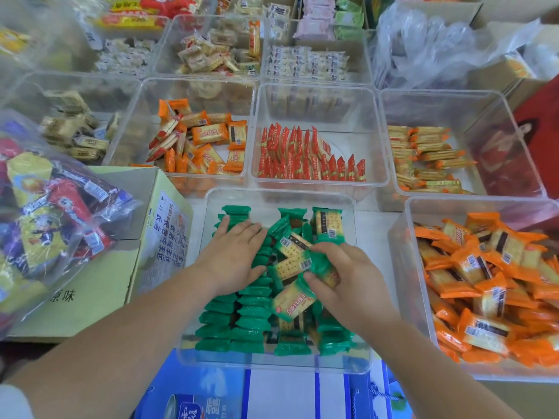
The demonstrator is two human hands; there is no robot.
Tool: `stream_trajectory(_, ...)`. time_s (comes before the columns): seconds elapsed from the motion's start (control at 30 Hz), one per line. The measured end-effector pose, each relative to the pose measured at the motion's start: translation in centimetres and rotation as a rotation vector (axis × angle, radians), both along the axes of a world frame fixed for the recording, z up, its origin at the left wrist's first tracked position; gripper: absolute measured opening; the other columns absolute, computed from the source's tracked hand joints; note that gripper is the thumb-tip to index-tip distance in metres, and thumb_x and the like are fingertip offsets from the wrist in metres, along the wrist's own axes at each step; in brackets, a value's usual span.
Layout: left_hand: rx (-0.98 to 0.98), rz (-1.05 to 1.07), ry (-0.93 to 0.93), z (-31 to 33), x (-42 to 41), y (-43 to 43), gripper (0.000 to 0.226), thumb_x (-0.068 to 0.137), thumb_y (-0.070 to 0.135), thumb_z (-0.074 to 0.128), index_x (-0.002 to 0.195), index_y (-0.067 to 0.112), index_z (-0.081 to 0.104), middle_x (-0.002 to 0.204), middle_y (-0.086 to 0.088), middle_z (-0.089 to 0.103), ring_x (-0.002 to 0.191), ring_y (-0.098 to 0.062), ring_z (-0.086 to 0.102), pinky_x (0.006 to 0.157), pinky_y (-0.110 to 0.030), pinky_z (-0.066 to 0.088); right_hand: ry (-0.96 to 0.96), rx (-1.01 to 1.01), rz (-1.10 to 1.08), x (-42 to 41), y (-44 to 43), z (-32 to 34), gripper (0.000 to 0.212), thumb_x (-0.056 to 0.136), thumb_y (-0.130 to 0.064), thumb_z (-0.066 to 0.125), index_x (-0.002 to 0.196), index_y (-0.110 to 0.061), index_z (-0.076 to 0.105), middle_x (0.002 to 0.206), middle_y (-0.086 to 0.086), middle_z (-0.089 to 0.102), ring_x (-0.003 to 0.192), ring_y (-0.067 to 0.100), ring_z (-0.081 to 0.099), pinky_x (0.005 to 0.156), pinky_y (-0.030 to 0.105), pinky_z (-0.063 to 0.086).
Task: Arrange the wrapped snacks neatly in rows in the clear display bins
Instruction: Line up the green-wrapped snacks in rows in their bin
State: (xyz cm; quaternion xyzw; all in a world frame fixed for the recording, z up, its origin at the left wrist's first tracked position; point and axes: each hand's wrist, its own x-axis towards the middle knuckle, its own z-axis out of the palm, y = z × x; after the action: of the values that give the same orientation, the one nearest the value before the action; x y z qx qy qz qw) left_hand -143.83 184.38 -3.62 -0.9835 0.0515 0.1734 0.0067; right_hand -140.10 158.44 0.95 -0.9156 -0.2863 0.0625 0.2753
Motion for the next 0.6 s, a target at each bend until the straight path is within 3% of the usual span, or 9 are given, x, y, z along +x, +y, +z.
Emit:
stream_trajectory(0.1, 0.04, -0.026, -0.009, -0.5, -2.0, 0.5, 0.083, 0.098, 0.068, 0.022, 0.161, 0.021, -0.003, 0.169, 0.001, -0.006, 0.155, -0.02, -0.012, 0.121, -0.058, -0.012, 0.11, 0.182, -0.119, 1.3, 1.1, 2.0, 0.03, 0.087, -0.057, 0.053, 0.107, -0.036, 0.056, 0.091, -0.015, 0.058, 0.083, 0.008, 0.053, 0.067, 0.027, 0.043)
stream_trajectory(0.23, 0.12, -0.044, -0.031, -0.5, -3.8, 0.5, 0.079, 0.097, 0.071, 0.016, 0.161, 0.027, 0.004, 0.169, -0.001, -0.01, 0.154, -0.028, -0.018, 0.114, -0.068, -0.018, 0.368, 0.398, -0.166, 3.7, 4.1, 4.6, 0.03, 0.083, -0.041, 0.035, 0.109, -0.038, 0.049, 0.085, -0.008, 0.058, 0.082, 0.015, 0.056, 0.067, 0.036, 0.044)
stream_trajectory(0.37, 0.135, 0.07, -0.113, 0.4, -5.1, 1.0, 0.079, 0.092, 0.075, 0.027, 0.159, 0.034, 0.019, 0.169, -0.004, -0.01, 0.153, -0.032, -0.019, 0.109, -0.068, -0.026, 0.272, 0.328, -0.114, 6.6, 8.3, 5.2, 0.019, 0.096, -0.026, 0.053, 0.113, -0.034, 0.05, 0.098, -0.013, 0.06, 0.081, 0.005, 0.058, 0.066, 0.028, 0.046)
stream_trajectory(0.47, 0.056, 0.254, -0.164, 0.6, -6.3, 1.9, 0.083, 0.088, 0.078, 0.037, 0.159, 0.038, 0.021, 0.169, -0.006, -0.01, 0.154, -0.033, -0.011, 0.116, -0.066, -0.014, 0.162, 0.232, -0.026, 8.0, 11.0, 4.7, 0.022, 0.093, -0.021, 0.065, 0.11, -0.03, 0.056, 0.102, -0.01, 0.064, 0.085, 0.003, 0.059, 0.066, 0.021, 0.05)
stream_trajectory(0.6, -0.095, 0.387, -0.149, -0.1, -6.4, 2.2, 0.092, 0.088, 0.071, 0.051, 0.161, 0.034, 0.007, 0.167, -0.002, -0.021, 0.154, -0.032, -0.001, 0.123, -0.058, 0.009, 0.106, -0.022, 0.111, 8.4, 13.4, 2.7, 0.021, 0.088, -0.015, 0.066, 0.107, -0.022, 0.061, 0.095, -0.002, 0.067, 0.076, 0.016, 0.063, 0.067, 0.04, 0.059)
